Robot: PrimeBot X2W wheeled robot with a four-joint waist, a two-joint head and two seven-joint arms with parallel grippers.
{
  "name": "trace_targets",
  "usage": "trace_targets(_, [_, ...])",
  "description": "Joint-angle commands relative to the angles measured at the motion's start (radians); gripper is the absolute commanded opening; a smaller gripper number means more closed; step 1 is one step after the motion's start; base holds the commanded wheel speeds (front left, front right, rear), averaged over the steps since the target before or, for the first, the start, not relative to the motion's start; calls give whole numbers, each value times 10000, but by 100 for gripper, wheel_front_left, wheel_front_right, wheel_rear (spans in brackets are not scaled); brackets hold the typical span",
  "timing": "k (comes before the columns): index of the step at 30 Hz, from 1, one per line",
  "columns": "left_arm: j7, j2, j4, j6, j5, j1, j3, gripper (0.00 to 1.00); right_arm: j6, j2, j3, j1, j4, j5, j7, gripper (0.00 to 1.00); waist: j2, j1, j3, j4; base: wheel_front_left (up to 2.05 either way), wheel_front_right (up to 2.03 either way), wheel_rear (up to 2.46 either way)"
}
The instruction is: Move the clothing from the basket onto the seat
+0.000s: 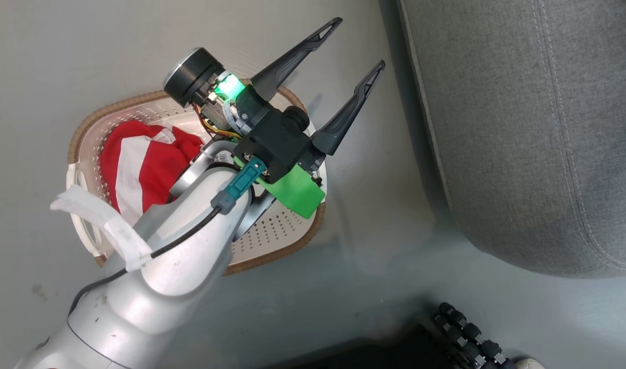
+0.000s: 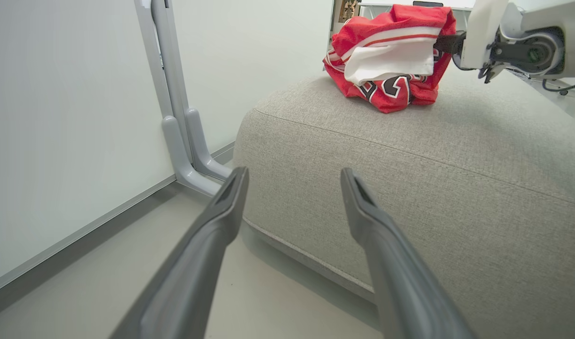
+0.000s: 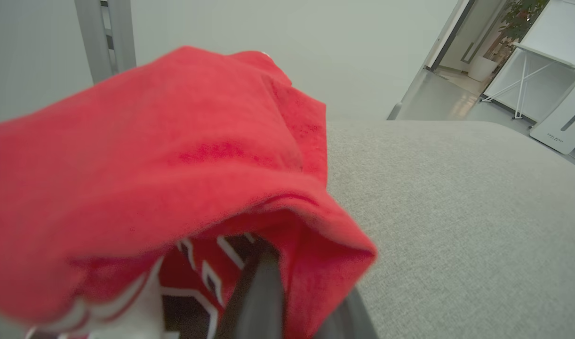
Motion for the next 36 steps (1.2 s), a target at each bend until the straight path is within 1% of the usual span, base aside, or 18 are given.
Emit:
trace_targets(1, [-6, 69, -31, -40, 88, -6, 59, 100, -10, 0, -25, 154, 205, -66, -23, 0, 0, -1, -8, 17, 0, 0, 0])
trace_targets(4, [-6, 108, -22, -40, 99, 77, 131, 100, -10, 59, -141, 151, 408, -9, -23, 0, 0, -1, -67, 9, 0, 0, 0])
trace_targets(5, [-6, 121, -14, -38, 102, 108, 158, 100, -10, 96, -140, 157, 377, -31, -23, 16, 0, -1, -112, -6, 0, 0, 0])
trace_targets(6, [-6, 130, -4, -24, 108, 144, 196, 100, -10, 134, -117, 200, 280, -47, -23, 83, 0, -1, -173, -26, 0, 0, 0])
trace_targets(7, [-6, 141, -5, -2, 111, 180, 234, 100, -10, 177, -97, 261, 254, -32, -22, 100, 0, -1, -236, -50, 0, 0, 0])
trace_targets(12, [-6, 97, -61, 75, -5, 438, 498, 100, -10, 289, -106, 820, -32, 152, -23, 100, 0, -1, -822, -128, 0, 0, 0])
trace_targets(15, [-6, 13, -76, 137, -65, 716, 671, 100, -10, 279, 53, 1455, -253, 13, -23, 100, 0, -1, -1274, -118, 0, 0, 0])
trace_targets(22, [-6, -150, -160, 319, -246, 1658, 1324, 100, -10, 615, 401, 3142, -1378, 155, -23, 100, 0, -1, -2481, 61, 0, 0, 0])
trace_targets(29, [-6, -259, -329, 515, -420, 2772, 2382, 100, -10, 1081, 1335, 4630, -2869, 303, -22, 100, 0, -1, -3554, 519, 0, 0, 0])
trace_targets(36, [-5, -434, -507, 649, -489, 3782, 3609, 100, -10, 1629, 2354, 5475, -4129, 437, -23, 100, 0, -1, -4329, 1117, 0, 0, 0])
